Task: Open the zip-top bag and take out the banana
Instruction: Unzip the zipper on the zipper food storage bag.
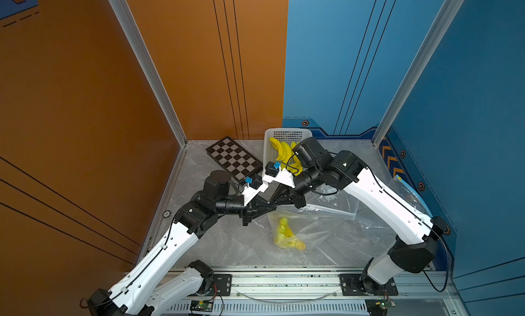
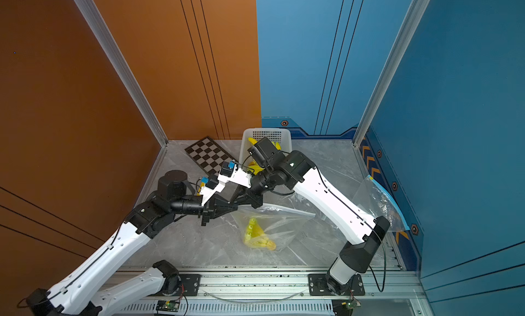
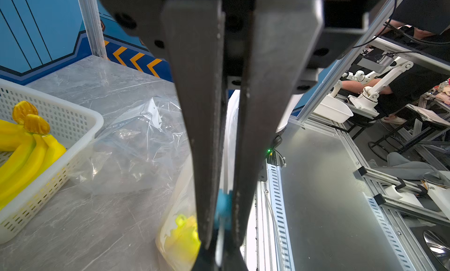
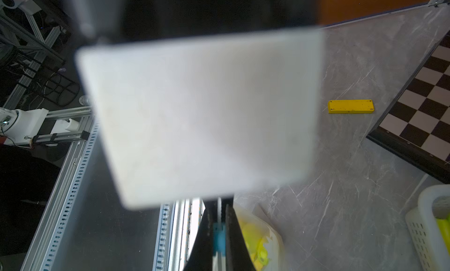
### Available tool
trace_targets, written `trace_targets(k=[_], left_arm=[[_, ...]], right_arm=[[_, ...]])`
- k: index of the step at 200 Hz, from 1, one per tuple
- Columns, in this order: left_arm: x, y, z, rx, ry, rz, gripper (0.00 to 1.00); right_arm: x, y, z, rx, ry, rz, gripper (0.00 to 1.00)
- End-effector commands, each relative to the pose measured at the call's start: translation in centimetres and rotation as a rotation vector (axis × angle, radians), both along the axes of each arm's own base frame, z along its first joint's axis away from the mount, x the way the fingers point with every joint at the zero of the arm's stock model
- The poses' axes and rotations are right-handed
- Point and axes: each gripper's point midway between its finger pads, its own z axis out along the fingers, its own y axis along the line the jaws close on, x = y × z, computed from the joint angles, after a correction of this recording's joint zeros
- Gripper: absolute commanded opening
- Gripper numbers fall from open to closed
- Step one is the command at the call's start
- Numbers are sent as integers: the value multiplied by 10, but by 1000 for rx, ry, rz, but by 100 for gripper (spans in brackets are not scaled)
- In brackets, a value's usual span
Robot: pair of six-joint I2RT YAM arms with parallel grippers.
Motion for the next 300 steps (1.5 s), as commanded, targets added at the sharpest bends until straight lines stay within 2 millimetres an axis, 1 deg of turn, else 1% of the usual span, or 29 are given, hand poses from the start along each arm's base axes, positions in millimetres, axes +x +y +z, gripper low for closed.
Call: trace_targets(k=[1, 53, 83, 120, 121, 124, 156, 172, 176, 198, 214, 235, 268, 300], left_arm=[[7, 5, 6, -6, 1, 51, 0], [14, 11, 13, -48, 4, 100, 0], [18, 15, 16, -77, 13, 125, 0], [21, 19, 16, -69, 5, 148, 0], [21, 19, 16, -69, 6, 149, 0], [22, 20, 16, -67, 6, 152, 0], [25, 26, 16, -50, -5, 191, 0], [31, 31, 14, -41, -7, 229, 0], [32, 33, 14, -39, -8, 239, 0], [40, 41, 13, -21, -18, 300, 0], [52, 51, 6, 31, -16, 387, 0], [60, 58, 7, 62, -29, 445, 0], [66, 64, 9, 86, -42, 491, 0], [69, 66, 9, 94, -47, 504, 0]], right_arm=[[-4, 1, 6, 14, 21, 6, 0], [-4, -10, 1, -6, 7, -23, 0], [1, -25, 1, -16, -9, -68, 1], [2, -43, 8, -13, -31, -100, 1], [2, -44, 4, -21, -23, -101, 1], [1, -46, 0, -31, -16, -102, 1], [0, -63, -1, -40, -16, -129, 1], [-6, -70, -4, -48, -10, -132, 1], [2, -77, -4, -48, -10, -163, 1], [-1, -91, -7, -53, -7, -193, 1], [-2, -102, -10, -55, -8, -216, 1], [-5, -114, -11, -53, -10, -247, 0], [-8, -129, -12, -49, -16, -290, 0], [-12, -144, -13, -52, -16, -331, 0]])
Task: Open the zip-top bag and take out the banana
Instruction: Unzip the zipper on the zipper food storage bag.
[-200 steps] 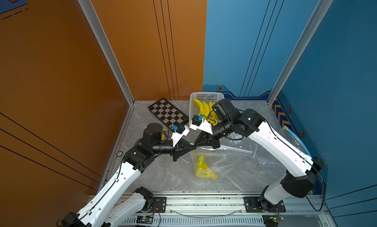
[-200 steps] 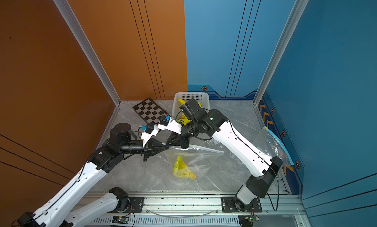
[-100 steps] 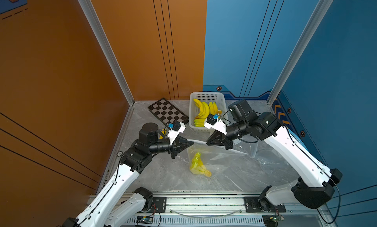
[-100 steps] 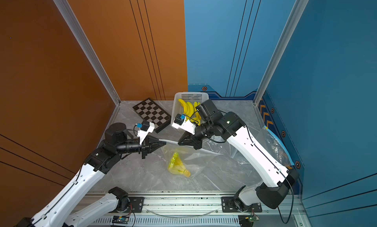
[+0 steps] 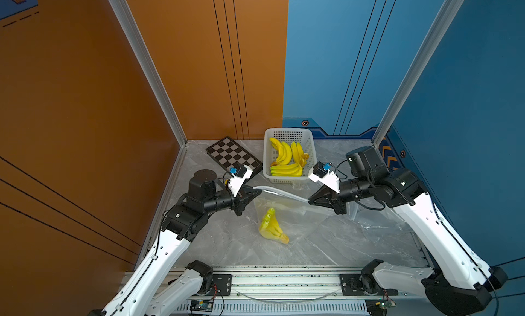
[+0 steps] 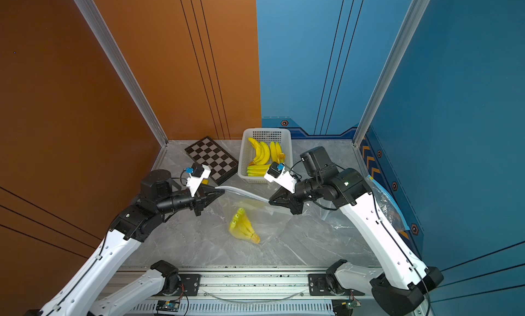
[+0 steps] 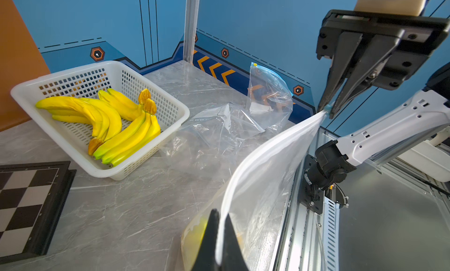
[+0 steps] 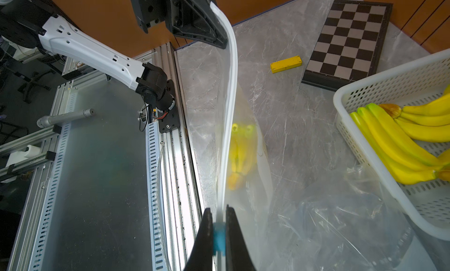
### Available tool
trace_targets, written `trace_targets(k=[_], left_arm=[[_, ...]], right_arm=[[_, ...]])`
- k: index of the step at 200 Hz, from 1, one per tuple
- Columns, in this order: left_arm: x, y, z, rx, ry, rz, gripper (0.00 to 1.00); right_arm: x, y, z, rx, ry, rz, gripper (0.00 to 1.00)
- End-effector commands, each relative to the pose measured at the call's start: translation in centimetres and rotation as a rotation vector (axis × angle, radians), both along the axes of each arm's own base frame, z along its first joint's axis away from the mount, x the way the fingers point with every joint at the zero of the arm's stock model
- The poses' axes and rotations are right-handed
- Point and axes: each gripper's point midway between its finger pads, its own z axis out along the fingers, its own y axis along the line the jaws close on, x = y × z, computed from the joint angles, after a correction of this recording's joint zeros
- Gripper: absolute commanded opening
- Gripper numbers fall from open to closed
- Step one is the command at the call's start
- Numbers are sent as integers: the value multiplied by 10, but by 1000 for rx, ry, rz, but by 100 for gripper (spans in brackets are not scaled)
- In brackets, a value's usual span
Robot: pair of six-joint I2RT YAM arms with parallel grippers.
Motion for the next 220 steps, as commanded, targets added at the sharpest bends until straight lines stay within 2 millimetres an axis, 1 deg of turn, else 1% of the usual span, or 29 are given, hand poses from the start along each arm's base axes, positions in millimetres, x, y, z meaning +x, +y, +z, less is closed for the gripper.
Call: trace_targets(k=[1, 28, 61, 96, 111, 139, 159, 165, 175, 178, 196, 214, 220], left_arm=[[14, 16, -1, 49, -17, 100, 0], [15, 14, -4, 53, -8, 94, 0], [14, 13, -1, 48, -10, 86, 0], [14, 11, -2, 47, -6, 78, 0], [11, 8, -2, 41, 0, 54, 0], [12, 6, -5, 45, 11, 48, 0], [11, 6, -4, 45, 6, 43, 0], [9, 4, -2, 39, 5, 29, 0], [4, -1, 1, 31, 0, -6, 0], [2, -3, 2, 28, -5, -20, 0], [-7, -15, 5, 25, -41, -108, 0], [-19, -29, 2, 44, -86, -221, 0], [-23, -33, 0, 48, -96, -259, 0]], right_arm=[[-13, -20, -10, -48, 35, -31, 0], [-19, -29, -12, -48, 32, -53, 0], [-24, -38, -17, -51, 39, -74, 0], [-29, -43, -18, -55, 44, -84, 0], [-31, -45, -19, -57, 41, -87, 0], [-31, -45, -18, -51, 44, -88, 0], [-33, -46, -18, -54, 45, -91, 0], [-33, -46, -19, -54, 49, -91, 4], [-33, -45, -17, -46, 51, -95, 17], [-33, -44, -16, -41, 54, -97, 20], [-30, -34, -5, 4, 47, -101, 26], [-23, -22, 11, 60, 23, -116, 38], [-20, -18, 16, 81, 16, -124, 39]])
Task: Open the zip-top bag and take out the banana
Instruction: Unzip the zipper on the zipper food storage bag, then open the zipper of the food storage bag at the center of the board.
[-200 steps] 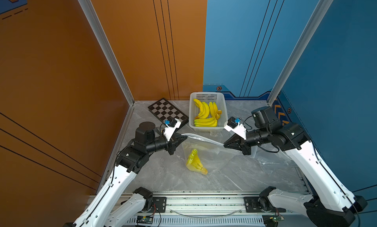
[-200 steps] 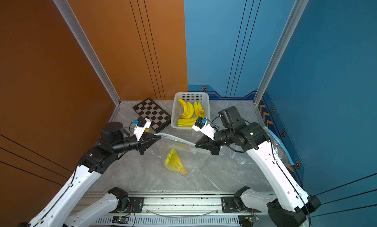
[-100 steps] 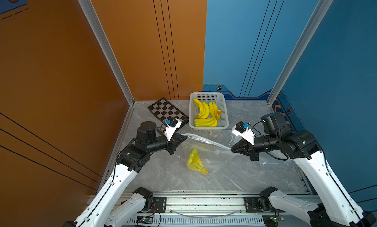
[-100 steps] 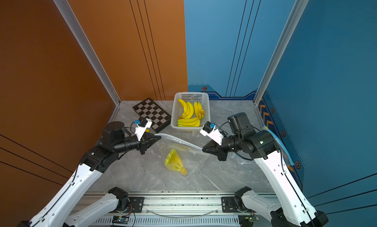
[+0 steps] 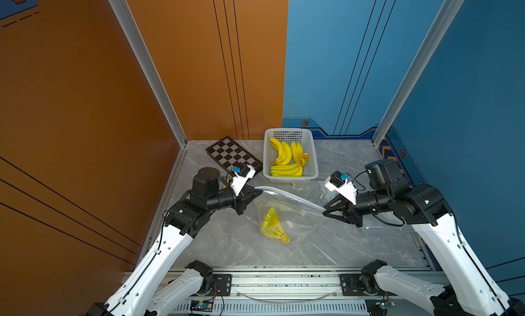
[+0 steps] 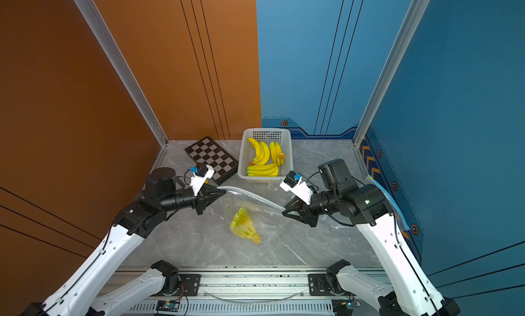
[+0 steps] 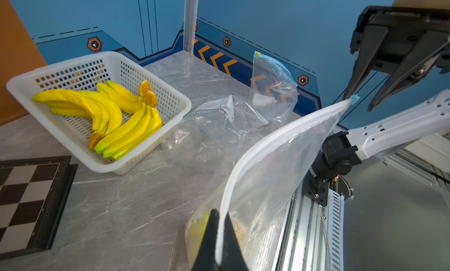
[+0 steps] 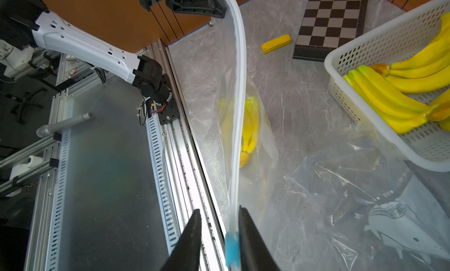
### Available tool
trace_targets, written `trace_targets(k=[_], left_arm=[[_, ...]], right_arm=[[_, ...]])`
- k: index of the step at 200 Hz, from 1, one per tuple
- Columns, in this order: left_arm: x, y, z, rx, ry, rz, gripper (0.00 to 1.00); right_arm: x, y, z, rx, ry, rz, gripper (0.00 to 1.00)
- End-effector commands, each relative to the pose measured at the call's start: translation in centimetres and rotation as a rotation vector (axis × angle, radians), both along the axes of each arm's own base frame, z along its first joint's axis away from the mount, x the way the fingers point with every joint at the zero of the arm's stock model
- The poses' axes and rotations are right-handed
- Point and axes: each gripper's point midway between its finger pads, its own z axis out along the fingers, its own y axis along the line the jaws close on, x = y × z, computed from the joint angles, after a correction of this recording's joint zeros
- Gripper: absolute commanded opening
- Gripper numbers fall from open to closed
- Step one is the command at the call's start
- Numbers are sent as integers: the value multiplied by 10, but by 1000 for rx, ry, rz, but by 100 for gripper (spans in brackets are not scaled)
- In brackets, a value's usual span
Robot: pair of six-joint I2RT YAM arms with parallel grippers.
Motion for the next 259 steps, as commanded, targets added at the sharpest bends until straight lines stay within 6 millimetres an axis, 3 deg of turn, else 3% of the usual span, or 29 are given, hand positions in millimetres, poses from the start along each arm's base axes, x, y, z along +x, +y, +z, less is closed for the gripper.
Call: trace_targets(k=[1, 5, 24, 66, 127, 173, 188, 211, 238, 259], left_arm=[[-20, -19, 9, 2, -92, -180, 0], [-22, -22, 20, -8, -123, -199, 0], [-31, -34, 17, -1, -122, -291, 0], [-53, -50, 0, 78, -92, -409, 0], [-71, -42, -4, 93, -66, -427, 0], [-80, -32, -14, 104, -51, -403, 0], [-82, -29, -14, 101, -55, -398, 0], [-74, -24, -16, 127, -76, -345, 0], [-48, -17, -14, 180, -114, -209, 0], [-22, -18, 3, 172, -131, -119, 0]], right_arm=[[9, 13, 24, 80, -34, -43, 39], [11, 16, 27, 93, -36, -45, 40], [21, 26, 34, 124, -29, -57, 43], [27, 44, 17, 69, 11, -21, 42], [24, 49, -13, -22, 37, 10, 42], [0, 60, -42, -111, 75, 115, 40], [-4, 64, -54, -142, 93, 132, 34], [-16, 77, -62, -146, 138, 183, 9], [-23, 92, -55, -114, 139, 184, 0], [-18, 104, -31, -33, 101, 98, 0]])
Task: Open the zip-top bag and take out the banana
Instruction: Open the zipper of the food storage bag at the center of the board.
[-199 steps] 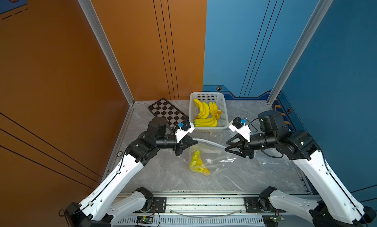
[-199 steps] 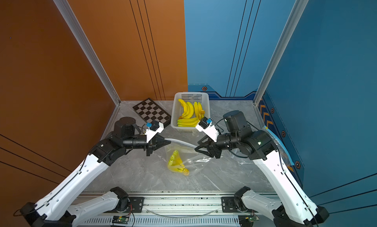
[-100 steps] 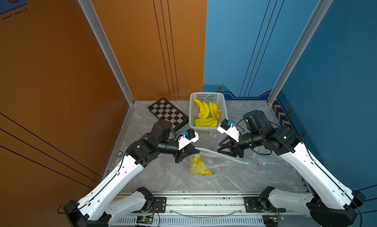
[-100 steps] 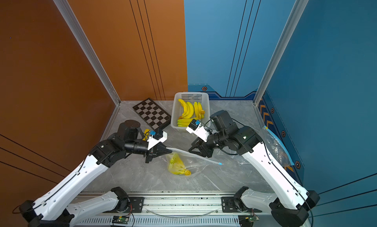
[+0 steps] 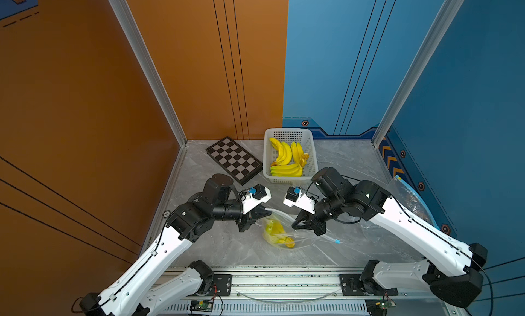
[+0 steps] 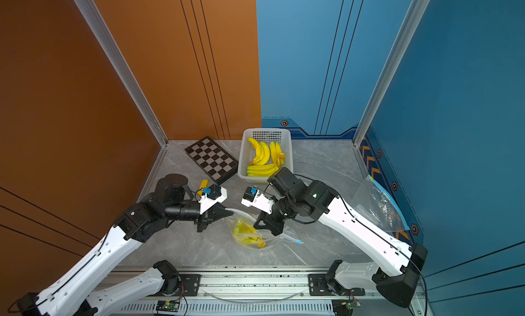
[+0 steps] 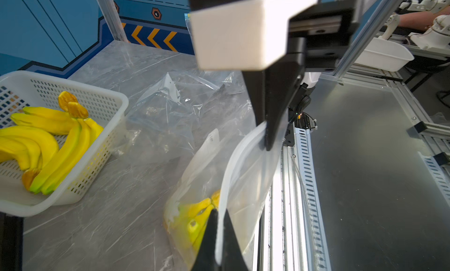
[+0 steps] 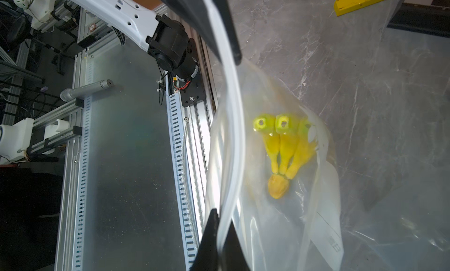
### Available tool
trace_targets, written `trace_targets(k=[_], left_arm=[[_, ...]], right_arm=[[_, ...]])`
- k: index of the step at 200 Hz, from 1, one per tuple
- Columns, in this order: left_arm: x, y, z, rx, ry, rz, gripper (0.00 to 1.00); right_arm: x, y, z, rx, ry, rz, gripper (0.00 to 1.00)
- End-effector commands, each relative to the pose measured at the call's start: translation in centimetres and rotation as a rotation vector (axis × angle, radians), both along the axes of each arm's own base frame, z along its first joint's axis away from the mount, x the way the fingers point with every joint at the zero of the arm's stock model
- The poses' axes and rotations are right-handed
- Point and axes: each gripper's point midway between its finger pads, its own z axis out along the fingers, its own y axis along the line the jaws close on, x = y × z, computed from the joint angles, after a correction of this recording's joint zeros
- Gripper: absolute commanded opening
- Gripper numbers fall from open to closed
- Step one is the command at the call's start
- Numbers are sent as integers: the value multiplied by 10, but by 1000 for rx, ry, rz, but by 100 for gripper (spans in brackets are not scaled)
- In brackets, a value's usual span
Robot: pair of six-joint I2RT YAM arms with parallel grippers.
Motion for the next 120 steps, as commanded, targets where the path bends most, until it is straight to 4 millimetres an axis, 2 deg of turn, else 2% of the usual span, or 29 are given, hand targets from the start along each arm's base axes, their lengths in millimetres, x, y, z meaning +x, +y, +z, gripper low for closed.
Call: trace_targets(k=[1, 26, 49, 76, 104, 120], left_arm=[[34, 2, 21, -4, -52, 136, 0], [66, -10, 45, -24, -71, 195, 0], [90, -27, 59, -49, -80, 208, 0], [100, -39, 56, -53, -67, 191, 0], [94, -37, 40, -52, -39, 180, 0], [91, -29, 34, -50, -26, 202, 0]], right_arm=[[6, 12, 25, 87, -35, -100, 0], [21, 25, 54, 177, -51, -320, 0], [7, 52, 66, 255, -25, -355, 0], [10, 71, 39, 200, -32, -383, 0], [35, 74, 3, 118, -27, -465, 0], [50, 73, -4, 107, -17, -528, 0]])
